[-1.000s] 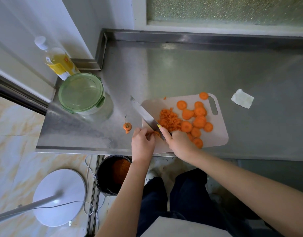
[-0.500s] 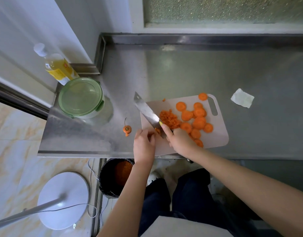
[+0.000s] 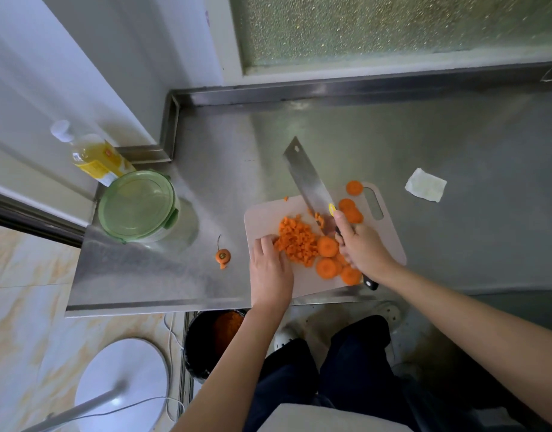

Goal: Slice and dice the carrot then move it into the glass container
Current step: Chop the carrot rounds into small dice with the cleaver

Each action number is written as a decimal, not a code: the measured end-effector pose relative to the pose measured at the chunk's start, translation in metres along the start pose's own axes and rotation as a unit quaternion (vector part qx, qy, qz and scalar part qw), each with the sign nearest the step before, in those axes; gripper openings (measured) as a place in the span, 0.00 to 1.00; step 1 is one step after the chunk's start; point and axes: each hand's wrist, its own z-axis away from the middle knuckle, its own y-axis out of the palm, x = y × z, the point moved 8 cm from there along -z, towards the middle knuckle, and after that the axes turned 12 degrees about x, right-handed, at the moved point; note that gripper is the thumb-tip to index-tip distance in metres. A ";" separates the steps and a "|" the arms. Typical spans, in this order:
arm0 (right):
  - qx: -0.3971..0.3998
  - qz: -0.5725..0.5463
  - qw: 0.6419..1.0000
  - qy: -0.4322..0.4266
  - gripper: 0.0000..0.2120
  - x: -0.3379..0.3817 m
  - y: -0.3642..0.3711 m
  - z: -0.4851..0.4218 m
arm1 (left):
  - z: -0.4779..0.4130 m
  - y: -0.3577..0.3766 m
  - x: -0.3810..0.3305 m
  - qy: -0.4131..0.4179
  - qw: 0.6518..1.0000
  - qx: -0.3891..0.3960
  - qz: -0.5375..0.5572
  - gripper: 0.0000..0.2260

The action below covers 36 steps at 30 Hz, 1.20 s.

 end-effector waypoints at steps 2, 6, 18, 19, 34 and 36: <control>-0.014 -0.007 1.000 0.008 0.28 -0.006 -0.012 -0.001 | -0.013 -0.002 -0.011 0.032 0.996 -0.015 -0.079 0.09; -0.049 0.007 0.999 0.011 0.27 -0.011 -0.038 -0.004 | -0.046 0.003 -0.035 0.074 0.990 0.024 -0.121 0.10; -0.059 0.035 0.998 0.014 0.27 -0.018 -0.069 -0.009 | -0.097 0.058 -0.062 0.113 0.920 0.229 -0.296 0.22; -0.057 0.032 0.998 0.013 0.27 -0.018 -0.069 -0.009 | -0.098 0.058 -0.062 0.109 0.918 0.230 -0.303 0.21; -0.029 0.040 0.999 0.011 0.27 -0.019 -0.076 -0.011 | -0.103 0.058 -0.069 0.012 0.962 0.258 -0.087 0.14; -0.027 0.039 0.999 0.007 0.28 -0.018 -0.079 -0.011 | -0.096 0.068 -0.068 0.016 0.945 0.296 -0.140 0.18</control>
